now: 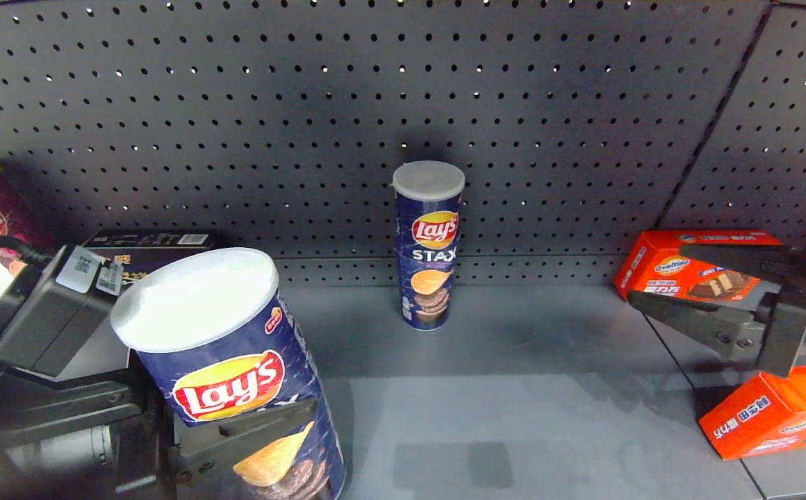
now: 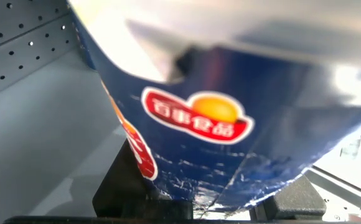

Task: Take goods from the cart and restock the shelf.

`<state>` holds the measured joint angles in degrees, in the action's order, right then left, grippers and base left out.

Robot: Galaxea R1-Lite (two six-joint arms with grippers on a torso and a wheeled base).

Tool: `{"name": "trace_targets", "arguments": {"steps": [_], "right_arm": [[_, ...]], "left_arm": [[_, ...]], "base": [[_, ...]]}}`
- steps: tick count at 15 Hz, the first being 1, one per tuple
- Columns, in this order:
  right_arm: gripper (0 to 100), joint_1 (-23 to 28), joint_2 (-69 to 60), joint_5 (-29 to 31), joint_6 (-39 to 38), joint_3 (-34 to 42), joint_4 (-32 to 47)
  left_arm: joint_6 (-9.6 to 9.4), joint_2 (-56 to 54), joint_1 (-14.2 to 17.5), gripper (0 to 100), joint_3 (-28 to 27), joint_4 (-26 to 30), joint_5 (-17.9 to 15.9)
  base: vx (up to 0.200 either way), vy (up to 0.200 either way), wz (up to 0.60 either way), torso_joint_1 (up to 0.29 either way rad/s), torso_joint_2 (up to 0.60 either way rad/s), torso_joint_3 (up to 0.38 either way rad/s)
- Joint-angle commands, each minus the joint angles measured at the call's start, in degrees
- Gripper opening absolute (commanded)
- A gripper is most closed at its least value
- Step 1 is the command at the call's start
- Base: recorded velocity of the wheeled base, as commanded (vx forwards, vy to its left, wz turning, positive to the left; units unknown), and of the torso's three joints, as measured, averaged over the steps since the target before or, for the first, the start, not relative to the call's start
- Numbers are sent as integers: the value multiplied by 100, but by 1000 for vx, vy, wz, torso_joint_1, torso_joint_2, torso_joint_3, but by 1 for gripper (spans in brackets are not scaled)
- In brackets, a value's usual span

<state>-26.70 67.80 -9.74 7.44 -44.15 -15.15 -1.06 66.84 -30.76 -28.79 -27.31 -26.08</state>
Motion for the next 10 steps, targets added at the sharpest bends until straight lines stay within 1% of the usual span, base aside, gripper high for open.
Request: {"name": "trace_targets", "arguments": {"steps": [1,2,4,5,6,7,8,10], "right_arm": [[100,-20,602,-151,-5,-313,-14],[100,-2,866,-309,-5,-533,-23],[100,-29,1200,-327,-23,-761,-67],[100,-64,1323,-344,-58,-805,-225],[100,-90,1437,-450,-58,-805,-515],[100,-64,1736,-1004,-49,-779,-1306],[100,-46,1965,-1311,-32,-753,-1789],[100,-72,2439,-1452,-23,-788,-2501]], "left_arm": [[1,-31,0,0,-12,-3,-3],[1,-31,0,0,-30,-3,-3],[1,-31,8,0,-30,-3,-3],[9,-31,8,0,-30,-3,-3],[9,-31,8,0,-21,-3,-3],[18,-31,8,0,-3,-3,-3],[18,-31,8,0,-3,-3,-3],[18,-31,8,0,-3,-11,-3]], "base": [[0,0,0,0,0,0],[0,0,0,0,0,0],[0,0,0,0,0,0],[0,0,0,0,0,0],[0,0,0,0,0,0],[0,0,0,0,0,0],[0,0,0,0,0,0],[0,0,0,0,0,0]]}}
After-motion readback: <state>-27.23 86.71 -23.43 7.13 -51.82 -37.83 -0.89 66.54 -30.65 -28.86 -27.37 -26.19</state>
